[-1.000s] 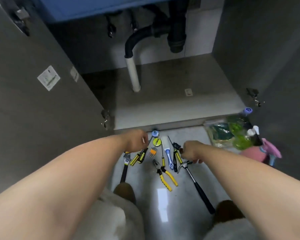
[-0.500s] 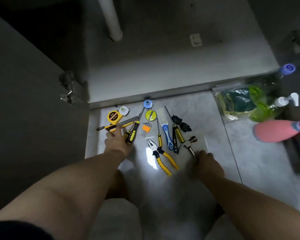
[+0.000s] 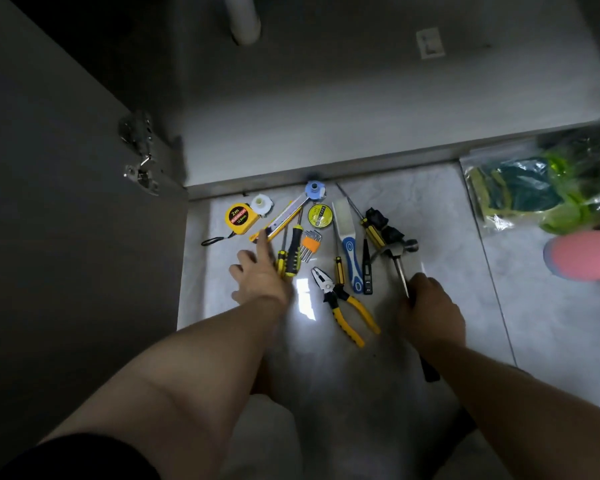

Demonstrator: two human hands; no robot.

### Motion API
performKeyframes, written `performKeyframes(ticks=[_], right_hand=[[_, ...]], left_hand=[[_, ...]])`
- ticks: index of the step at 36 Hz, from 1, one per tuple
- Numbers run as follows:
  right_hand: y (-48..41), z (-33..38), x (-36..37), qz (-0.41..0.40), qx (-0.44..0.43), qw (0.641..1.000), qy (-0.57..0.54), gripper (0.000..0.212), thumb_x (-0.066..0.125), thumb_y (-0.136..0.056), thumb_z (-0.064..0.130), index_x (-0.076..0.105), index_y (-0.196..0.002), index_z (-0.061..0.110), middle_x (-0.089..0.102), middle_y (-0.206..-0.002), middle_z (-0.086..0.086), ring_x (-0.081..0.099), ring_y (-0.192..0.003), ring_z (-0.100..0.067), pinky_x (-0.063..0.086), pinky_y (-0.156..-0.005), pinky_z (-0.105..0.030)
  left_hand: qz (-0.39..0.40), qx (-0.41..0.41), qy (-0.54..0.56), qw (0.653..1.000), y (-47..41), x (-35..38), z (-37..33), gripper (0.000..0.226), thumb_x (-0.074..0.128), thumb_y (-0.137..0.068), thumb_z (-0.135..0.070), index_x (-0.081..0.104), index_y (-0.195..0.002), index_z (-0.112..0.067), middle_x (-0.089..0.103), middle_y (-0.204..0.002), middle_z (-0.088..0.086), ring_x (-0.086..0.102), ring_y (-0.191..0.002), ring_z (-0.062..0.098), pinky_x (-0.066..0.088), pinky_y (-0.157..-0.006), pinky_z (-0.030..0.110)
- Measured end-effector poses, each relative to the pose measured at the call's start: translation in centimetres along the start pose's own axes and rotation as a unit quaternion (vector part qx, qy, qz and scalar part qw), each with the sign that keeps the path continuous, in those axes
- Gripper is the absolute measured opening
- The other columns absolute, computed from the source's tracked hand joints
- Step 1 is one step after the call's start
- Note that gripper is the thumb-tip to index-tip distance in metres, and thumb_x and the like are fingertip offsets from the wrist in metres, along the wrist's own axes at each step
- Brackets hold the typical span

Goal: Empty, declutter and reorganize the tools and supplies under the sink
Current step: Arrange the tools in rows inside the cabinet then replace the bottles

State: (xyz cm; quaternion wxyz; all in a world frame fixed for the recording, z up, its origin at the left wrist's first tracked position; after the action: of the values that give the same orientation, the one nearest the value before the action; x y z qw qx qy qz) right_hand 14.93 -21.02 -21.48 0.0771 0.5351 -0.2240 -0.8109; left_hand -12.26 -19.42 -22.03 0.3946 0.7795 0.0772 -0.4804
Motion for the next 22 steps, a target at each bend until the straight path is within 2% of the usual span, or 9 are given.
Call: performKeyframes(ticks=[2,6,10,13,15,17,19,20,22], right_hand=[[-0.3,0.8,0.0,-0.023,-0.008,1.000,-0.015,0.013,0.056,-0.094,0.028,0.044,-0.091,0.026,0.047,-0.087,0.005,0.053,-0.067,-0.017,0.053,-0.064,-0.040],[-0.7,2.7,-0.2,-0.075,-0.029,0.995,-0.056,0.012,0.054,-0.095,0.028,0.044,-0.089,0.025,0.047,-0.086,0.004,0.047,-0.060,-0.013,0.042,-0.059,-0.033],[-1.3,4.4,-0.5,-0.093,-0.051,0.991,-0.077,0.009,0.054,-0.096,0.027,0.046,-0.093,0.023,0.050,-0.094,0.002,0.053,-0.066,-0.021,0.047,-0.061,-0.038],[-1.8,5.5,-0.5,-0.097,-0.063,0.988,-0.098,0.008,0.055,-0.097,0.027,0.049,-0.098,0.022,0.050,-0.098,0.004,0.052,-0.068,-0.019,0.045,-0.063,-0.035],[-2.0,6.1,-0.2,-0.094,-0.068,0.988,-0.104,0.008,0.055,-0.097,0.026,0.049,-0.098,0.021,0.048,-0.098,0.006,0.048,-0.068,-0.018,0.039,-0.063,-0.032],[-2.1,6.7,0.1,-0.080,-0.071,0.988,-0.109,0.009,0.055,-0.098,0.025,0.048,-0.095,0.021,0.050,-0.098,0.003,0.048,-0.069,-0.019,0.038,-0.063,-0.032],[-2.0,7.4,0.3,-0.066,-0.077,0.988,-0.114,0.010,0.055,-0.099,0.026,0.047,-0.094,0.021,0.052,-0.098,0.000,0.051,-0.071,-0.020,0.041,-0.063,-0.033],[-1.9,7.7,0.4,-0.059,-0.078,0.988,-0.115,0.010,0.054,-0.099,0.026,0.047,-0.094,0.021,0.053,-0.099,-0.001,0.053,-0.072,-0.020,0.043,-0.065,-0.034],[-1.8,8.3,0.6,-0.048,-0.079,0.989,-0.119,0.010,0.055,-0.099,0.026,0.048,-0.095,0.021,0.055,-0.102,-0.003,0.055,-0.074,-0.022,0.044,-0.067,-0.035]], left_hand=[[0.001,0.025,-0.001,1.000,0.5,0.6,-1.3,0.105,0.078,-0.083,-0.025,0.004,-0.154,-0.049,0.032,-0.136,0.005,0.035,-0.123,0.031,0.048,-0.085,0.052],[0.009,0.061,0.002,0.998,0.9,1.3,-3.5,0.097,0.077,-0.086,-0.023,0.012,-0.155,-0.043,0.036,-0.134,0.006,0.039,-0.123,0.031,0.052,-0.087,0.052],[0.011,0.100,0.057,0.993,1.0,1.9,-3.5,0.092,0.076,-0.085,-0.022,0.018,-0.154,-0.039,0.040,-0.132,0.006,0.043,-0.122,0.029,0.051,-0.090,0.047],[0.053,0.160,0.123,0.978,1.1,1.9,-2.5,0.089,0.077,-0.086,-0.025,0.022,-0.156,-0.036,0.044,-0.130,0.004,0.045,-0.118,0.022,0.048,-0.098,0.039],[0.084,0.171,0.156,0.969,0.9,1.5,-1.8,0.081,0.074,-0.090,-0.028,0.027,-0.155,-0.036,0.046,-0.128,0.003,0.052,-0.109,0.018,0.051,-0.100,0.036],[0.080,0.149,0.178,0.969,0.7,0.9,-0.9,0.064,0.070,-0.093,-0.029,0.036,-0.147,-0.035,0.050,-0.123,0.003,0.059,-0.103,0.021,0.057,-0.095,0.042],[0.065,0.113,0.141,0.981,0.3,0.3,0.4,0.053,0.070,-0.089,-0.035,0.042,-0.134,-0.032,0.053,-0.121,0.002,0.060,-0.105,0.025,0.057,-0.090,0.049],[0.067,0.108,0.070,0.989,0.2,-0.1,1.2,0.053,0.072,-0.085,-0.042,0.044,-0.128,-0.033,0.052,-0.121,0.000,0.057,-0.107,0.025,0.055,-0.091,0.050],[0.106,0.121,-0.069,0.985,0.4,-0.5,2.9,0.057,0.076,-0.076,-0.053,0.044,-0.118,-0.034,0.050,-0.120,-0.003,0.052,-0.109,0.024,0.053,-0.091,0.050]])
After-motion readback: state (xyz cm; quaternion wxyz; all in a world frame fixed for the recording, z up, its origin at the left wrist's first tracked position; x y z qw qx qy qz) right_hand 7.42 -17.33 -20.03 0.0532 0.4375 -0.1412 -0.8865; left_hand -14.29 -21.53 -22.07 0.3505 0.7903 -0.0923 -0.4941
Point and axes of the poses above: each hand's wrist, its own y-axis away from the middle knuckle, its own x-axis out of the palm, z = x × y, the point moved 1 cm from there along -y, towards the middle knuckle
